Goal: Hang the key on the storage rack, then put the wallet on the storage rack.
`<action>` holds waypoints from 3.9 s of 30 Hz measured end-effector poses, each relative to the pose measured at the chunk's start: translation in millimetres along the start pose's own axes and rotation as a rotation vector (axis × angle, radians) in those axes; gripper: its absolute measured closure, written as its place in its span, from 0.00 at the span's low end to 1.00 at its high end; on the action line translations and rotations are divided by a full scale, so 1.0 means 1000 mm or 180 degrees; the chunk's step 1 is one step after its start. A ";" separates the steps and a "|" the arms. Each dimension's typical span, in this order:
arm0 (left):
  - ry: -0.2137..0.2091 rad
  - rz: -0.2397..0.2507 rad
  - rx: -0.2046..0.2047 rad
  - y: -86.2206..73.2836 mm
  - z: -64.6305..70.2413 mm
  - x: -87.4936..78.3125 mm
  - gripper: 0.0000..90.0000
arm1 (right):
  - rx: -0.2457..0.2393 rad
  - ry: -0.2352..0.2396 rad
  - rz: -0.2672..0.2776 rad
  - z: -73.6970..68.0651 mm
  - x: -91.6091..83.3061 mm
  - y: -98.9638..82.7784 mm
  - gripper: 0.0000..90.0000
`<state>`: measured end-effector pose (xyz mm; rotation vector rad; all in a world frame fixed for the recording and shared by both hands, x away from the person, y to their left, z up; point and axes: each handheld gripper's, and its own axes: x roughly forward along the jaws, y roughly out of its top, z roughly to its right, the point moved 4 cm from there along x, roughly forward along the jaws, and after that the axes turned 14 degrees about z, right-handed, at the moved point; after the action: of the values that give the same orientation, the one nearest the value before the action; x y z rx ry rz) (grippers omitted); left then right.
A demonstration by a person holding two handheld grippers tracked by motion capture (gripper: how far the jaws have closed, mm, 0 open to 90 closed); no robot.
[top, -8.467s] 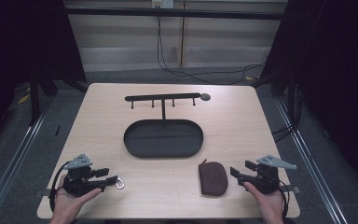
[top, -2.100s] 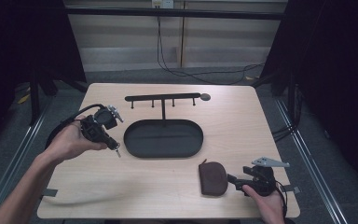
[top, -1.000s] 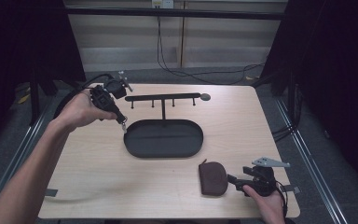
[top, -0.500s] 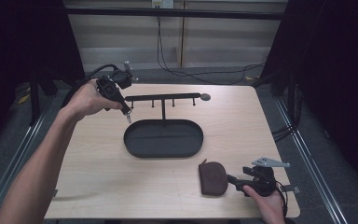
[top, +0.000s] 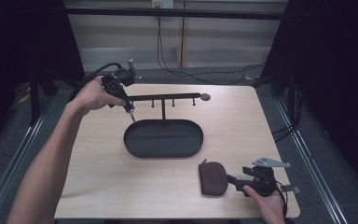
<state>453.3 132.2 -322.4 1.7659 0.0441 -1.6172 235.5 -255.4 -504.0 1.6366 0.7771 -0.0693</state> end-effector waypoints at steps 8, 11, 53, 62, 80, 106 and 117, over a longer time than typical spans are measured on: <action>0.0034 0.0016 -0.0043 0.002 -0.005 0.004 0.99 | -0.0001 0.0004 -0.0013 0.000 0.001 0.000 0.24; 0.0042 -0.0002 -0.0053 0.003 -0.007 0.004 0.99 | -0.0002 0.0003 -0.0004 0.000 0.001 0.000 0.24; 0.0230 0.0978 -0.0424 -0.050 -0.007 -0.015 0.82 | -0.0017 0.0001 -0.0001 0.001 0.001 0.001 0.24; 0.0219 0.1287 -0.0652 -0.071 -0.005 -0.011 0.77 | -0.0015 -0.0011 0.0012 0.000 0.000 0.001 0.24; 0.0412 0.1593 -0.0725 -0.120 0.024 0.010 0.40 | -0.0002 -0.0025 0.0026 0.000 -0.001 0.001 0.24; 0.0091 0.2007 -0.0864 -0.185 0.083 0.043 0.18 | 0.0025 0.0003 0.0049 -0.001 -0.003 0.003 0.25; 0.0220 0.2126 -0.0954 -0.216 0.098 0.048 0.18 | 0.0049 0.0022 0.0080 -0.001 -0.004 0.006 0.24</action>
<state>275.3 218.6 -462.5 1.3975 -0.2362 -1.0057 235.1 -256.0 -496.9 1.6616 0.7628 -0.0521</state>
